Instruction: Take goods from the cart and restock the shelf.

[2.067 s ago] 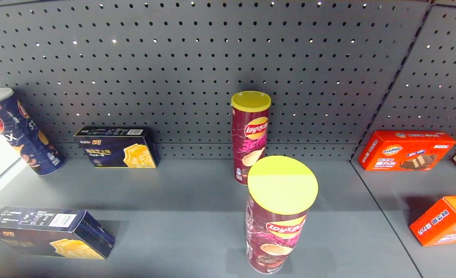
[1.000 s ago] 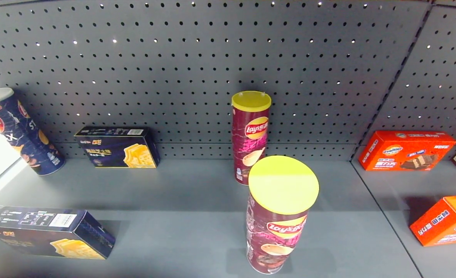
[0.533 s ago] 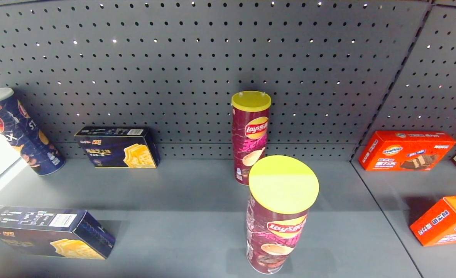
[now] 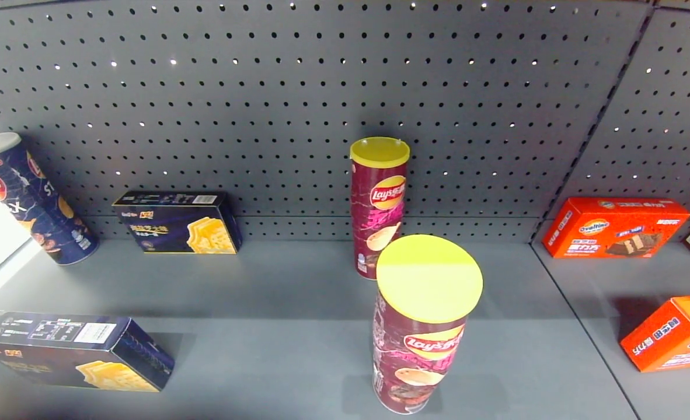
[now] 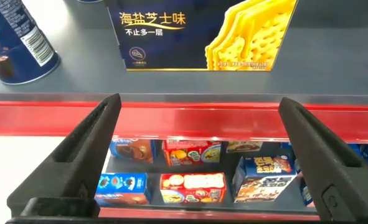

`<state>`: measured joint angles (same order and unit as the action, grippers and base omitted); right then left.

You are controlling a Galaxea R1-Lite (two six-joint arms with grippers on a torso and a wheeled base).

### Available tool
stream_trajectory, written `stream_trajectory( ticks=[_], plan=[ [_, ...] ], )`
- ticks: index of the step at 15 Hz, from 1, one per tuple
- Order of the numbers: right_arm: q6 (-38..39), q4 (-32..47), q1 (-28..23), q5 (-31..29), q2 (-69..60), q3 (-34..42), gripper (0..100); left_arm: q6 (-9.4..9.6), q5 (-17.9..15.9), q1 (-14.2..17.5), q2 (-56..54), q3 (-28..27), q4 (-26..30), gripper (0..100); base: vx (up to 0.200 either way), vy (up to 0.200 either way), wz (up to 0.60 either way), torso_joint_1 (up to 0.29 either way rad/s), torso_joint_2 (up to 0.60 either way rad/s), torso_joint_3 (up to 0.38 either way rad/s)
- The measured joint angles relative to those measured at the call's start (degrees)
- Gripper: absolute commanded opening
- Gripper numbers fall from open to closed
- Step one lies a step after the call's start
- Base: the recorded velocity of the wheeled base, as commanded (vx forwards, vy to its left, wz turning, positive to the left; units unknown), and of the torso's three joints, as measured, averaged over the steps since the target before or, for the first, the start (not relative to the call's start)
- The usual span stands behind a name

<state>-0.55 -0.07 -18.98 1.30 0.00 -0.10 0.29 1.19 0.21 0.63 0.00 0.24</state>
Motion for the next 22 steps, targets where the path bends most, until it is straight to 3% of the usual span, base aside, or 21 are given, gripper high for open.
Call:
stream_trajectory(
  ticks=[3,6,10,16,22],
  plan=[
    [2.16,-0.22,-0.15,-0.29,1.71,-6.88,100,0.0,-0.09,-0.05,0.0,0.0,0.0,100,0.0,0.0,0.0,0.0,0.0,0.0],
    [3.99,-0.33,1.01,3.95,14.36,-24.37,100,-0.07,-0.49,-0.05,0.0,0.0,0.0,100,0.0,0.0,0.0,0.0,0.0,0.0],
    [-6.62,-0.44,7.83,15.19,33.32,-37.39,100,-0.05,-0.57,-0.05,0.0,0.0,0.02,100,0.0,0.0,0.0,0.0,0.0,0.0],
    [-12.73,-3.25,31.44,14.26,50.43,-39.51,100,-0.2,-0.44,-0.05,0.0,0.0,0.02,100,0.0,0.0,0.0,0.0,0.0,0.0],
    [-12.86,-6.9,41.17,13.85,59.32,-37.77,100,-0.13,-0.6,-0.05,0.02,0.0,0.0,100,0.0,0.0,0.0,0.0,0.0,0.0]
  ],
)
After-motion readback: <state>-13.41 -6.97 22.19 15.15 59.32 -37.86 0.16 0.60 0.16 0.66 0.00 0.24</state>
